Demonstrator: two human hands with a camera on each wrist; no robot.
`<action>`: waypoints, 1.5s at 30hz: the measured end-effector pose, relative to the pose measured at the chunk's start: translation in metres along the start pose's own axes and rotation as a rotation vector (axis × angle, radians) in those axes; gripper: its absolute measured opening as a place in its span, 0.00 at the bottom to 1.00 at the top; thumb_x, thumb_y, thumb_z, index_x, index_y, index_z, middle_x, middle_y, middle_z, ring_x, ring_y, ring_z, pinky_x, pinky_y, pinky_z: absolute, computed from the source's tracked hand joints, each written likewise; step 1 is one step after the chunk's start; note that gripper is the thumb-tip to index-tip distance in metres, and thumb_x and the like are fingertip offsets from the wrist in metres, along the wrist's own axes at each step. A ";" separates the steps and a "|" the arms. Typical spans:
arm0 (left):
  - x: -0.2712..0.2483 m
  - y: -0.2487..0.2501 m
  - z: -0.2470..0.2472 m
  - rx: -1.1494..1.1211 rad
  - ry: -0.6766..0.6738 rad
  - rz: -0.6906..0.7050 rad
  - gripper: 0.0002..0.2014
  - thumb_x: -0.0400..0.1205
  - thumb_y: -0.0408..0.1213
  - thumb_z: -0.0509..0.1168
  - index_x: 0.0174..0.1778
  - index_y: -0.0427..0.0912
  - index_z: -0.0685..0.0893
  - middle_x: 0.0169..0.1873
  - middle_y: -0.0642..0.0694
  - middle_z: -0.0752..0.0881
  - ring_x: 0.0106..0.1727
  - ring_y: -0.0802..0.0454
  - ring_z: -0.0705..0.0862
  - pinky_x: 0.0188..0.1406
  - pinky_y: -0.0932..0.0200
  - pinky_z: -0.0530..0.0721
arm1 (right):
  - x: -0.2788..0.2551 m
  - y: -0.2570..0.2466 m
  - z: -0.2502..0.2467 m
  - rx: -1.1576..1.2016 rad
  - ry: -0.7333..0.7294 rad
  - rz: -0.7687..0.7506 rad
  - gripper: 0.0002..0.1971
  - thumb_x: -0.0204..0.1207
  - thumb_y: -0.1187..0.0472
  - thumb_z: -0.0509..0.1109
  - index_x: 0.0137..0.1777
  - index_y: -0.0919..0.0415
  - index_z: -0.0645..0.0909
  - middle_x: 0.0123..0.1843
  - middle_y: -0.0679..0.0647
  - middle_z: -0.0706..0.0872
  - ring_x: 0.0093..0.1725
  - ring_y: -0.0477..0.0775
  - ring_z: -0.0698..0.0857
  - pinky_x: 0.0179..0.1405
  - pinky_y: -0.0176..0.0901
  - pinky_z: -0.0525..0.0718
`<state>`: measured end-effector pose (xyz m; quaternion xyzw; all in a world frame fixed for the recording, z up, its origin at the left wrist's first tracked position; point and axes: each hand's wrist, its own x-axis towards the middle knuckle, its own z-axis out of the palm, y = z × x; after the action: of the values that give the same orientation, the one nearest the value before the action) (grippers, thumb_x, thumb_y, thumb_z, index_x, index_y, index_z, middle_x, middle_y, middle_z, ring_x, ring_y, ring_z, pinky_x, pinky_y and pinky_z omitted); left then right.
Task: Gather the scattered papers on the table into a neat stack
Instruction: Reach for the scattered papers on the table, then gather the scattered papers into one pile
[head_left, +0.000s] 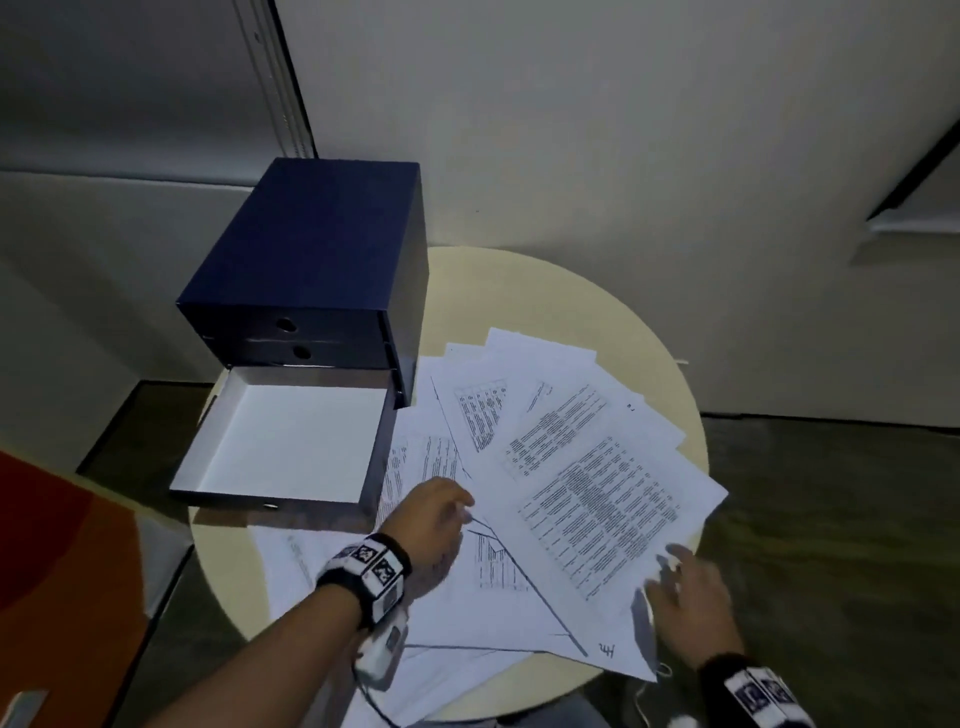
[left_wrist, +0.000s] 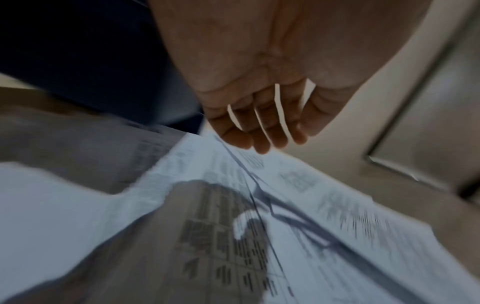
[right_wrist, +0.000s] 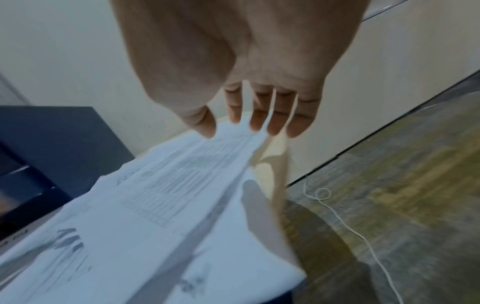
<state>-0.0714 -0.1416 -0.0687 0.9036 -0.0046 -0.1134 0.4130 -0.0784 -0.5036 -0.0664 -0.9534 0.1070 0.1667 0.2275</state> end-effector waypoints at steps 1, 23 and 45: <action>0.015 -0.001 0.011 0.144 -0.091 0.060 0.15 0.82 0.41 0.57 0.62 0.53 0.82 0.69 0.46 0.79 0.70 0.53 0.80 0.70 0.47 0.78 | 0.005 -0.006 0.008 -0.078 -0.047 -0.006 0.31 0.79 0.48 0.69 0.80 0.52 0.65 0.75 0.60 0.70 0.74 0.62 0.72 0.74 0.58 0.72; 0.054 0.029 0.057 0.099 -0.128 -0.365 0.34 0.79 0.54 0.65 0.77 0.48 0.59 0.61 0.39 0.82 0.51 0.45 0.85 0.45 0.53 0.85 | 0.037 -0.046 0.053 -0.234 -0.136 -0.166 0.45 0.76 0.38 0.66 0.89 0.49 0.51 0.90 0.59 0.43 0.89 0.62 0.46 0.86 0.57 0.57; 0.039 0.083 -0.029 -0.760 0.393 -0.143 0.14 0.73 0.28 0.77 0.44 0.45 0.78 0.39 0.46 0.84 0.40 0.48 0.83 0.51 0.49 0.83 | 0.039 -0.108 -0.036 0.892 -0.154 -0.188 0.17 0.81 0.57 0.74 0.69 0.55 0.80 0.60 0.46 0.90 0.59 0.48 0.87 0.60 0.50 0.83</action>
<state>-0.0199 -0.1791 0.0039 0.6898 0.1787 0.0388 0.7006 -0.0020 -0.4310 -0.0073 -0.7526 0.0642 0.1535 0.6371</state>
